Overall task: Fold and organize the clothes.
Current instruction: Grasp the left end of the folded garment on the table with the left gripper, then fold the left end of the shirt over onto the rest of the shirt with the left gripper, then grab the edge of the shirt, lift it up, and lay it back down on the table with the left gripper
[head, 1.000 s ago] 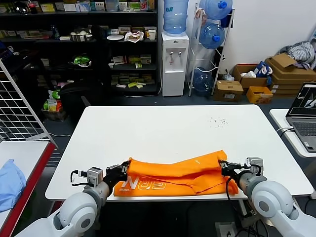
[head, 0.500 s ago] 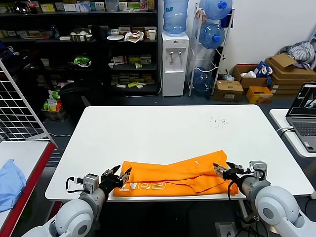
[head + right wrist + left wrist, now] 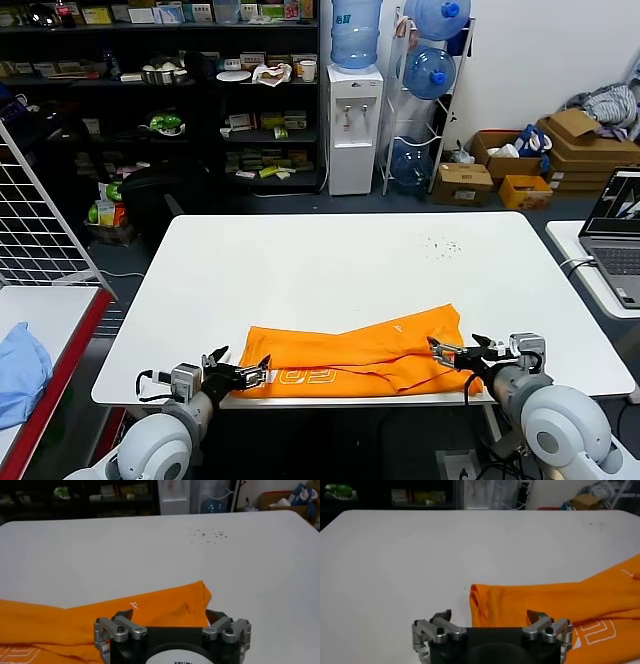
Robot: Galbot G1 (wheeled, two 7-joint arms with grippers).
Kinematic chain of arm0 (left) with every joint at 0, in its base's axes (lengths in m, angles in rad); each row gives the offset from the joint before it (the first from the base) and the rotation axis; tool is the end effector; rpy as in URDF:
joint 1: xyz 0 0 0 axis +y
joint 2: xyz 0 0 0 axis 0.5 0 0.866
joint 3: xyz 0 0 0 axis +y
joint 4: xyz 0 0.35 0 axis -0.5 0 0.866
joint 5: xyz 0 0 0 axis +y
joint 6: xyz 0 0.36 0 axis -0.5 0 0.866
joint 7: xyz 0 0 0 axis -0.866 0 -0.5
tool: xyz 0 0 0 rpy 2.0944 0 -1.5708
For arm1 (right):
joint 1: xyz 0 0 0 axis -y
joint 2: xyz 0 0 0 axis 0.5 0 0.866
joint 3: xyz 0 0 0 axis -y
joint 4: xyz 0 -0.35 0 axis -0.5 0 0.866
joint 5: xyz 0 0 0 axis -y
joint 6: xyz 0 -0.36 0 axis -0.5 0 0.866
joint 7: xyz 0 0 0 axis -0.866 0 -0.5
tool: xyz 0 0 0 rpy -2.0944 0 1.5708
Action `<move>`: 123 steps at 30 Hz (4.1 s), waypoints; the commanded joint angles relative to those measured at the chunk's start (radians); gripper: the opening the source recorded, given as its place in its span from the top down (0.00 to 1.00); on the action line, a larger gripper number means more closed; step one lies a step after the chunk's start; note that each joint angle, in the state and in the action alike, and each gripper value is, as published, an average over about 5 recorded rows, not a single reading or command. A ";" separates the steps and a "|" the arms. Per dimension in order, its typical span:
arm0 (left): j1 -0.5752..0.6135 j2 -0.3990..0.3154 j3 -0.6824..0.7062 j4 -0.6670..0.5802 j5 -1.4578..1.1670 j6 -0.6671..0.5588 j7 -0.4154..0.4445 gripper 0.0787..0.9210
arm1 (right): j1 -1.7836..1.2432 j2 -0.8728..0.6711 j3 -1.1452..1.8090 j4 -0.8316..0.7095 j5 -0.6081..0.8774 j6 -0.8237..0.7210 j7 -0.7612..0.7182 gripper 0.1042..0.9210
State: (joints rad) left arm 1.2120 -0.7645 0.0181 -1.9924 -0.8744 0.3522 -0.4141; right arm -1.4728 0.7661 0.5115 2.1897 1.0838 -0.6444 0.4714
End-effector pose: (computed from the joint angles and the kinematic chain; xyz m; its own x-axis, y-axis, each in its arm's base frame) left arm 0.2346 0.0291 -0.3051 -0.7755 0.2622 0.5743 0.2687 0.9603 -0.0756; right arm 0.2256 -0.0993 -0.2125 -0.7552 -0.1038 0.6472 -0.0678 0.9945 0.0803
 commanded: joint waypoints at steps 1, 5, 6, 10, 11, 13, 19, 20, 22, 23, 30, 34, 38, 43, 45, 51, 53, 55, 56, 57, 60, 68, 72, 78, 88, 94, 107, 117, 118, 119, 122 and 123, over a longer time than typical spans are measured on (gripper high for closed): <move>0.019 -0.014 0.001 0.031 0.024 -0.008 0.005 0.08 | -0.014 0.002 0.009 0.004 -0.003 0.000 -0.001 0.00; 0.029 -0.018 0.009 0.030 0.030 -0.010 0.005 0.22 | -0.014 0.002 0.009 0.004 -0.004 0.001 -0.001 0.00; 0.030 -0.018 0.010 0.029 0.031 -0.010 0.005 0.25 | -0.014 0.003 0.009 0.004 -0.004 0.001 -0.001 0.00; 0.031 -0.021 0.012 0.029 0.034 -0.012 0.004 0.39 | -0.018 0.005 0.011 0.004 -0.006 0.002 -0.001 0.00; 0.031 -0.021 0.012 0.028 0.034 -0.013 0.004 0.43 | -0.020 0.007 0.012 0.005 -0.007 0.003 -0.001 0.00; 0.030 -0.022 0.012 0.027 0.035 -0.014 0.004 0.49 | -0.023 0.010 0.013 0.006 -0.009 0.004 -0.001 0.00; 0.035 -0.022 0.009 0.017 0.038 -0.017 0.005 0.70 | -0.031 0.018 0.015 0.006 -0.018 0.006 -0.006 0.00; 0.037 -0.021 0.008 0.014 0.039 -0.018 0.006 0.74 | -0.031 0.019 0.015 0.006 -0.019 0.007 -0.007 0.00; 0.040 -0.019 0.003 0.007 0.043 -0.019 0.007 0.80 | -0.030 0.023 0.013 0.004 -0.023 0.008 -0.008 0.00; 0.041 -0.018 0.000 0.002 0.045 -0.020 0.008 0.84 | -0.030 0.026 0.011 0.003 -0.025 0.009 -0.009 0.00; 0.044 0.030 -0.059 -0.056 0.036 -0.022 0.011 0.96 | -0.014 0.036 -0.008 -0.008 -0.032 0.014 -0.015 0.00; 0.037 0.113 -0.118 -0.094 -0.007 -0.019 0.006 0.96 | 0.019 0.039 -0.036 -0.022 -0.036 0.017 -0.018 0.00; 0.043 0.209 -0.184 -0.095 -0.066 -0.017 -0.005 0.96 | 0.053 0.048 -0.068 -0.036 -0.041 0.020 -0.024 0.00; 0.108 0.308 -0.335 -0.058 -0.142 0.001 -0.024 0.96 | 0.080 0.061 -0.100 -0.057 -0.062 0.031 -0.050 0.00; 0.159 0.347 -0.410 -0.037 -0.148 0.003 -0.020 0.96 | 0.088 0.063 -0.109 -0.066 -0.068 0.035 -0.060 0.00; 0.298 0.432 -0.561 0.038 -0.148 0.008 -0.013 0.96 | 0.112 0.073 -0.133 -0.085 -0.087 0.046 -0.085 0.00; 0.304 0.446 -0.570 0.064 -0.146 0.013 -0.018 0.96 | 0.114 0.075 -0.137 -0.086 -0.094 0.048 -0.090 0.00; 0.302 0.454 -0.571 0.083 -0.148 0.018 -0.025 0.96 | 0.111 0.077 -0.138 -0.086 -0.100 0.049 -0.093 0.00; 0.300 0.457 -0.570 0.088 -0.149 0.021 -0.028 0.96 | 0.108 0.078 -0.137 -0.086 -0.103 0.050 -0.094 0.00; 0.299 0.457 -0.567 0.087 -0.151 0.021 -0.032 0.96 | 0.105 0.079 -0.135 -0.085 -0.106 0.050 -0.094 0.00; 0.282 0.440 -0.542 0.044 -0.191 0.023 -0.054 0.96 | 0.093 0.084 -0.129 -0.084 -0.115 0.051 -0.094 0.00; 0.070 0.246 -0.256 -0.284 -0.461 0.042 -0.202 0.96 | 0.059 0.117 -0.109 -0.085 -0.138 0.043 -0.065 0.00; -0.108 0.139 -0.032 -0.300 -0.500 0.053 -0.255 0.96 | 0.023 0.140 -0.078 -0.082 -0.146 0.039 -0.051 0.00; -0.330 0.014 0.186 -0.221 -0.526 0.062 -0.304 0.96 | -0.025 0.174 -0.045 -0.080 -0.169 0.039 -0.047 0.00; -0.436 -0.114 0.291 -0.138 -0.523 0.062 -0.358 0.96 | -0.034 0.188 -0.041 -0.074 -0.177 0.039 -0.048 0.00; -0.438 -0.140 0.296 -0.132 -0.520 0.061 -0.375 0.96 | -0.020 0.182 -0.050 -0.078 -0.174 0.040 -0.049 0.00; -0.427 -0.164 0.283 -0.067 -0.418 0.058 -0.325 0.93 | -0.022 0.178 -0.051 -0.072 -0.173 0.041 -0.051 0.00; -0.333 -0.036 0.121 -0.106 -0.401 0.061 -0.251 0.61 | -0.012 0.175 -0.063 -0.076 -0.174 0.042 -0.052 0.00; -0.306 0.002 0.080 -0.105 -0.393 0.062 -0.217 0.58 | -0.010 0.173 -0.064 -0.075 -0.173 0.043 -0.053 0.00; -0.276 0.044 0.037 -0.101 -0.383 0.062 -0.180 0.54 | -0.008 0.172 -0.066 -0.074 -0.173 0.043 -0.054 0.00; -0.168 0.178 -0.075 -0.070 -0.345 0.053 -0.043 0.44 | -0.003 0.170 -0.071 -0.070 -0.171 0.044 -0.056 0.00; -0.131 0.223 -0.101 -0.056 -0.333 0.043 0.003 0.41 | -0.001 0.170 -0.073 -0.069 -0.171 0.045 -0.057 0.00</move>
State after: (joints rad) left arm 0.8650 -0.8309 0.1831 -2.0881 -1.2796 0.4128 -0.6769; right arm -1.4777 0.9365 0.4421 2.1165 0.9118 -0.6010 0.4175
